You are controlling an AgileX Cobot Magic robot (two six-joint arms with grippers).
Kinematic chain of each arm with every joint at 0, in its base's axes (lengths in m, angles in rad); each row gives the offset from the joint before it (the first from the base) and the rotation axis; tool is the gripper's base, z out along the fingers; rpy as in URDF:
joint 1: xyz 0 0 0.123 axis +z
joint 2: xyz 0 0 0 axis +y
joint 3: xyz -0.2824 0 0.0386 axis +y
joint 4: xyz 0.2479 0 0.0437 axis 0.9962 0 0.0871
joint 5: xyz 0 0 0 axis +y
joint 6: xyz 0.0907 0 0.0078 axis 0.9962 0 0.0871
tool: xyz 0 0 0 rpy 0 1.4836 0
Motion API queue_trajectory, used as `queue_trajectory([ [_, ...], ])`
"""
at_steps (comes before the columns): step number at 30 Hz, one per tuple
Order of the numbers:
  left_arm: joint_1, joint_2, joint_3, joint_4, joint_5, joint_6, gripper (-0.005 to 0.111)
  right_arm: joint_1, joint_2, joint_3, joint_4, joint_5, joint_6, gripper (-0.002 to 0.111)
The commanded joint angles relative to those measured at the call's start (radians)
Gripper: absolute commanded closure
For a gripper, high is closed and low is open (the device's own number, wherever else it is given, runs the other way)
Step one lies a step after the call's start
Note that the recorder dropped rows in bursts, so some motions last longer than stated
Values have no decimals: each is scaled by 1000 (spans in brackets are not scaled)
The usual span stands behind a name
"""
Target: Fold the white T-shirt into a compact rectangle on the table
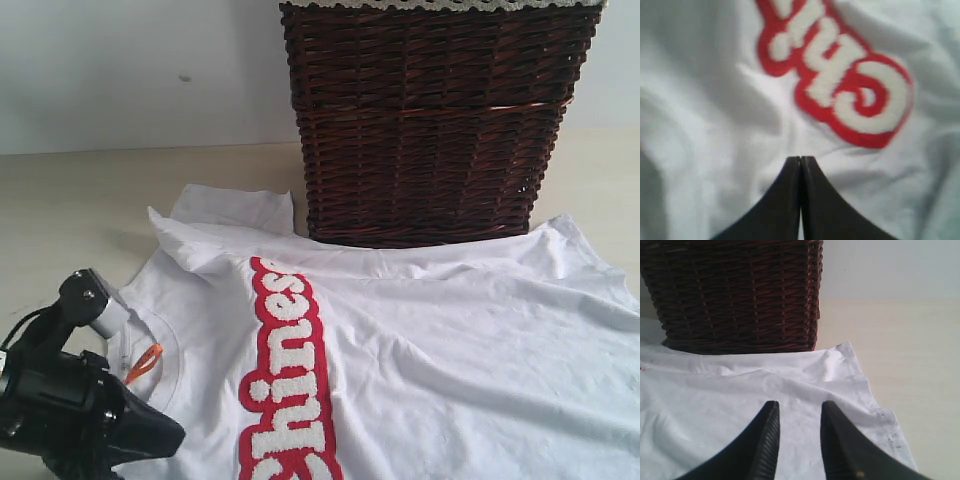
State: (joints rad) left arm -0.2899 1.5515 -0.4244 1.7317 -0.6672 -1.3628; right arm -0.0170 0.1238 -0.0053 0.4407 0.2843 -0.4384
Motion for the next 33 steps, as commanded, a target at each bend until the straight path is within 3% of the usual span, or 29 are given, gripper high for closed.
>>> queue_trajectory([
  [1,0,-33,-2,13,-358,229,107,0,-7,5,2,-3,-3,79],
  [4,-2,-40,2,13,-441,334,107,0,-7,5,2,-3,-3,79],
  [7,-27,-40,2,13,-259,442,107,0,-7,5,2,-3,-3,79],
  [12,-40,-40,2,13,4,899,107,0,-7,5,2,-3,-3,79],
  [16,-40,-40,2,13,195,924,107,0,-7,5,2,-3,-3,79],
  [23,-40,-40,2,13,495,552,107,0,-7,5,2,-3,-3,79],
  [26,-40,-45,2,13,599,299,107,0,-7,5,2,-3,-3,79],
  [30,-37,-69,-2,13,589,57,107,0,-7,5,2,-3,-3,79],
  [33,-37,-78,-16,13,485,-141,107,0,-7,5,2,-3,-3,79],
])
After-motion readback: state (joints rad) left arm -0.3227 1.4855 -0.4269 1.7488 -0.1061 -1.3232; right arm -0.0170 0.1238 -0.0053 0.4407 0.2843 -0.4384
